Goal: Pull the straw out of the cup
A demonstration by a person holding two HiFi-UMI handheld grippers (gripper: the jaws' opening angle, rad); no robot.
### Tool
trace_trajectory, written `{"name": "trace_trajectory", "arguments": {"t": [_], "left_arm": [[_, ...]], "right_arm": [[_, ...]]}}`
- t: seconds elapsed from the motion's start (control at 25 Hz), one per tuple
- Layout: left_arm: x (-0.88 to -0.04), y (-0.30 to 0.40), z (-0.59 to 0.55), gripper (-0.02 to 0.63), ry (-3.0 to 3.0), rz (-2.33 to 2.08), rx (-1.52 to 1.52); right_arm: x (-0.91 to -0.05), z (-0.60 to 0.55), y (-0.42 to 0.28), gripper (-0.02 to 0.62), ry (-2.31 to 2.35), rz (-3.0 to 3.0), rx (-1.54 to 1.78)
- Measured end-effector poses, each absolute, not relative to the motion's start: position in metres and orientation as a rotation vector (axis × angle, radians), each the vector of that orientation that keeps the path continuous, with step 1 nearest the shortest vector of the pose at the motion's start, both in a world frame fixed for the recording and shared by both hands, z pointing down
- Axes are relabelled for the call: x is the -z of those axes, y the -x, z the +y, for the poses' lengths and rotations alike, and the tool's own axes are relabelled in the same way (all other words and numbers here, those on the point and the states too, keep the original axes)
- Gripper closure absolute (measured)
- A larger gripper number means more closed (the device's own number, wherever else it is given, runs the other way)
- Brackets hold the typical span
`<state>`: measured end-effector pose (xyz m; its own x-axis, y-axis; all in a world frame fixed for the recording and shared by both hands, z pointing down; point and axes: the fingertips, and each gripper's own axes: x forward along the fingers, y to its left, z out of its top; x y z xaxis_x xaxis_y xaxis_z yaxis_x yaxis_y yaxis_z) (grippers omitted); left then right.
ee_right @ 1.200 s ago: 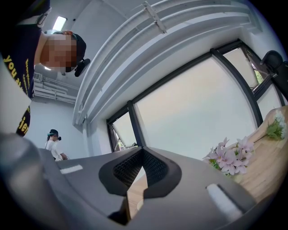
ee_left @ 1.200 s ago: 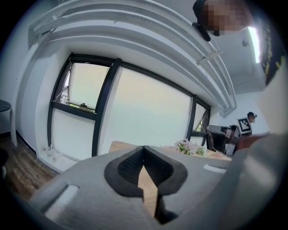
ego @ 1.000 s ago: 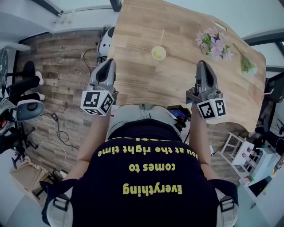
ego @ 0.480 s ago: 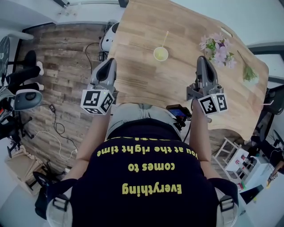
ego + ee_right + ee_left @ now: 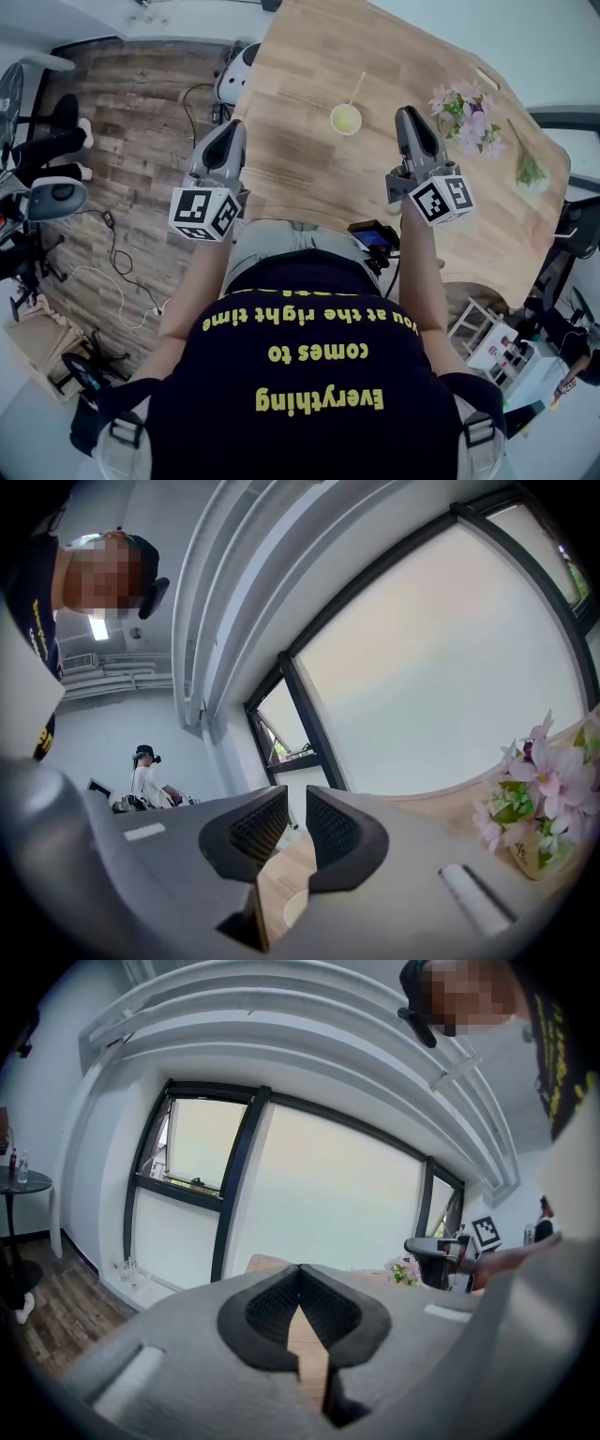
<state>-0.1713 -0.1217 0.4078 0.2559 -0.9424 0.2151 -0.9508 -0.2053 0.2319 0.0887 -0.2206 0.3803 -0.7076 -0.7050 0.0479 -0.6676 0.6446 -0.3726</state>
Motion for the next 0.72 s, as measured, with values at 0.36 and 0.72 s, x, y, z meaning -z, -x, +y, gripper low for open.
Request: {"name": "trace_trajectory", "arguments": {"t": [0.36,0.72], "left_arm": [[-0.414,0.179,-0.126,0.605,-2.199,-1.754,-0.055],[-0.421,0.18,-0.128,0.604,-2.178,-1.762,-0.071]], "right_arm": [[-0.418,-0.244,-0.055,0.482,1.111,2.877,0.611],[-0.459,-0.259,-0.036,0.453,1.108,2.971,0.655]]}}
